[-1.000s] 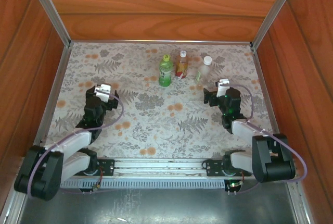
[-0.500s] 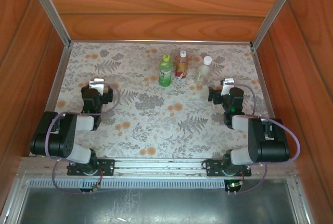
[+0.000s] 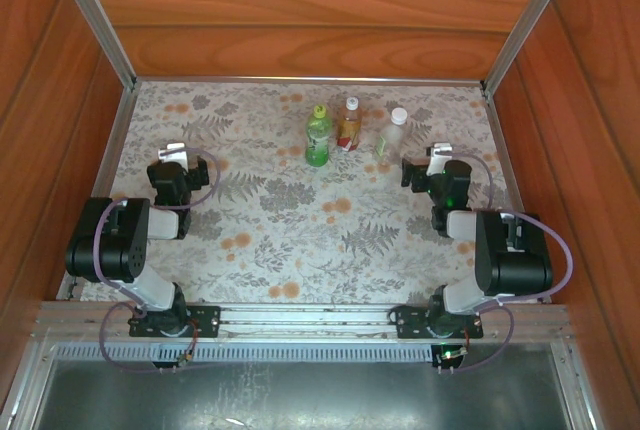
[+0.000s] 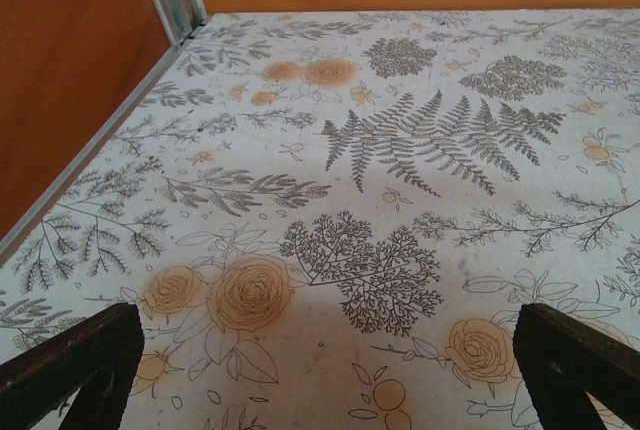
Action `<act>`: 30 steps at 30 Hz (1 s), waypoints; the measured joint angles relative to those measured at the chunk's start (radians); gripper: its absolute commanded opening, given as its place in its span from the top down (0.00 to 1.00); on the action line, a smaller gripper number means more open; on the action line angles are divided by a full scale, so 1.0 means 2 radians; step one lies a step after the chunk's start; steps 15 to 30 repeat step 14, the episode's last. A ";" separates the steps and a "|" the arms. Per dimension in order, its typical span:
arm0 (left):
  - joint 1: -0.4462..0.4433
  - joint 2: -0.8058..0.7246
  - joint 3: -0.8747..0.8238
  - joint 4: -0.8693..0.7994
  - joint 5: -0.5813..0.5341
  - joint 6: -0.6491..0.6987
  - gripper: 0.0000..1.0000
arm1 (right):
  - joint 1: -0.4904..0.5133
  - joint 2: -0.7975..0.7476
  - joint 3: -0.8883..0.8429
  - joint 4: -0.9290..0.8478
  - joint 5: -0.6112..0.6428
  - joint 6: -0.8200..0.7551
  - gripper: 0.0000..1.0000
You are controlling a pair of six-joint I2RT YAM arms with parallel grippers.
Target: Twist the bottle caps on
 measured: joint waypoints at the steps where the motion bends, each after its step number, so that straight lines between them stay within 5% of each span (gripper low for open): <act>1: 0.000 0.000 0.000 0.000 0.000 0.000 0.00 | -0.001 0.000 0.002 -0.001 -0.002 0.000 0.00; 30: 0.000 0.000 0.000 0.000 -0.001 -0.006 0.00 | -0.002 0.000 0.002 -0.010 -0.011 0.002 0.00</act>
